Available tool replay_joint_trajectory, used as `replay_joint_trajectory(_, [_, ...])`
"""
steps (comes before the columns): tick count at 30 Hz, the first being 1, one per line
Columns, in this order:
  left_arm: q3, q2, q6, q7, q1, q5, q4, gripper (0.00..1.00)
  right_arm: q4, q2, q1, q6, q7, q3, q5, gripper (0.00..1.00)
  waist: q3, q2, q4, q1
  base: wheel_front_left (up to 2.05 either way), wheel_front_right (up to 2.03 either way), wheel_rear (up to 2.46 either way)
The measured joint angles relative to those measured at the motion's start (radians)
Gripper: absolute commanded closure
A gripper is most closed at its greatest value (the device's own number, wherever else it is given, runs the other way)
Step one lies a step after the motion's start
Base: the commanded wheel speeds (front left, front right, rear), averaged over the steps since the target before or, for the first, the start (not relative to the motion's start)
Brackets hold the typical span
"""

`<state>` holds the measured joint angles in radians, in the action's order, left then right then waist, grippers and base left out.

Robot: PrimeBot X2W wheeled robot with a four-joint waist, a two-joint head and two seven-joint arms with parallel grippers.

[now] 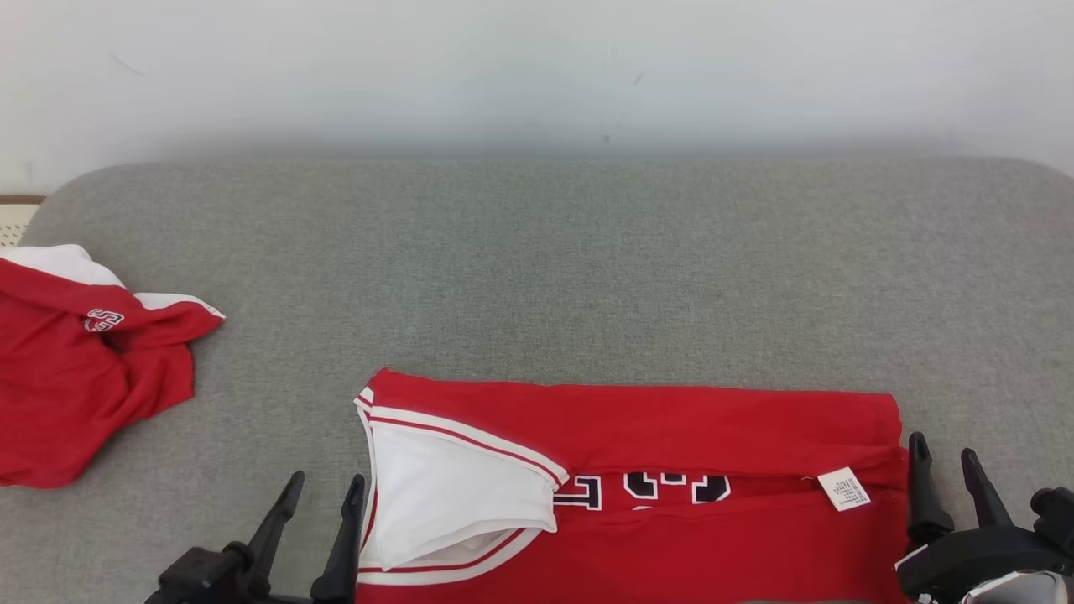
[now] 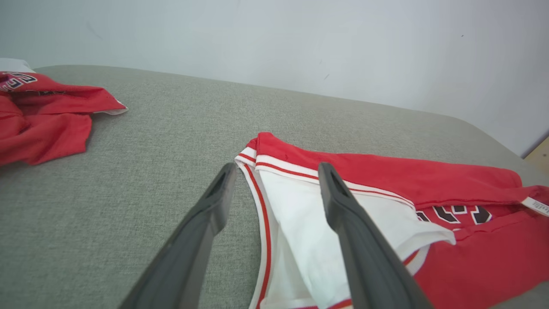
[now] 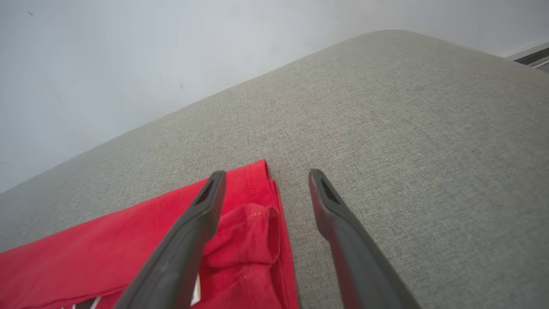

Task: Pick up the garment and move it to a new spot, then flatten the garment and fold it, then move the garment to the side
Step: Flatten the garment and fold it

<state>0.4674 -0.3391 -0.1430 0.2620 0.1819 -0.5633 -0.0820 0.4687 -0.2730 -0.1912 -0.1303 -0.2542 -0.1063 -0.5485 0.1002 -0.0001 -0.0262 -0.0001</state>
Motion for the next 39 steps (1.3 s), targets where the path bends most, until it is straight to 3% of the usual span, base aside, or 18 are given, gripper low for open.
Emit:
replay_joint_trajectory(11, [-0.166, 0.090, 0.019, 0.000, -0.105, 0.124, 0.060, 0.00, 0.126, 0.033, -0.043, 0.000, 0.106, 0.060, 0.134, 0.00, -0.030, 0.0000, 0.039, 0.0001, 0.00, 0.00, 0.00])
replay_joint_trajectory(22, [-0.272, 0.157, 0.071, 0.000, -0.132, 0.189, 0.068, 0.00, 0.217, 0.054, -0.057, 0.000, 0.144, 0.061, 0.158, 0.00, -0.025, 0.0001, 0.049, 0.0001, 0.00, 0.00, 0.00])
replay_joint_trajectory(23, [-0.280, 0.161, 0.076, 0.000, -0.137, 0.194, 0.070, 0.00, 0.217, 0.055, -0.058, 0.000, 0.141, 0.056, 0.151, 0.54, -0.024, 0.0002, 0.049, 0.0000, 0.00, 0.00, 0.00])
replay_joint_trajectory(24, [-0.287, 0.166, 0.081, 0.000, -0.140, 0.199, 0.070, 0.00, 0.216, 0.055, -0.059, 0.000, 0.138, 0.051, 0.146, 0.87, -0.023, 0.0001, 0.048, 0.0001, 0.00, 0.00, 0.00])
replay_joint_trajectory(25, [-0.295, 0.171, 0.085, 0.000, -0.140, 0.204, 0.071, 0.00, 0.216, 0.055, -0.060, 0.000, 0.131, 0.047, 0.144, 1.00, -0.022, 0.0001, 0.047, 0.0001, 0.00, 0.00, 0.00])
replay_joint_trajectory(32, [-0.337, 0.205, 0.111, 0.000, -0.141, 0.241, 0.072, 0.00, 0.226, 0.042, -0.078, 0.000, 0.100, 0.035, 0.136, 1.00, -0.019, 0.0001, 0.042, 0.0001, 0.00, 0.00, 0.00])
replay_joint_trajectory(39, [-0.370, 0.229, 0.136, 0.000, -0.144, 0.265, 0.066, 0.00, 0.244, -0.049, -0.105, -0.001, 0.069, 0.103, 0.136, 1.00, -0.018, 0.0002, 0.038, 0.0001, 0.00, 0.00, 0.00])
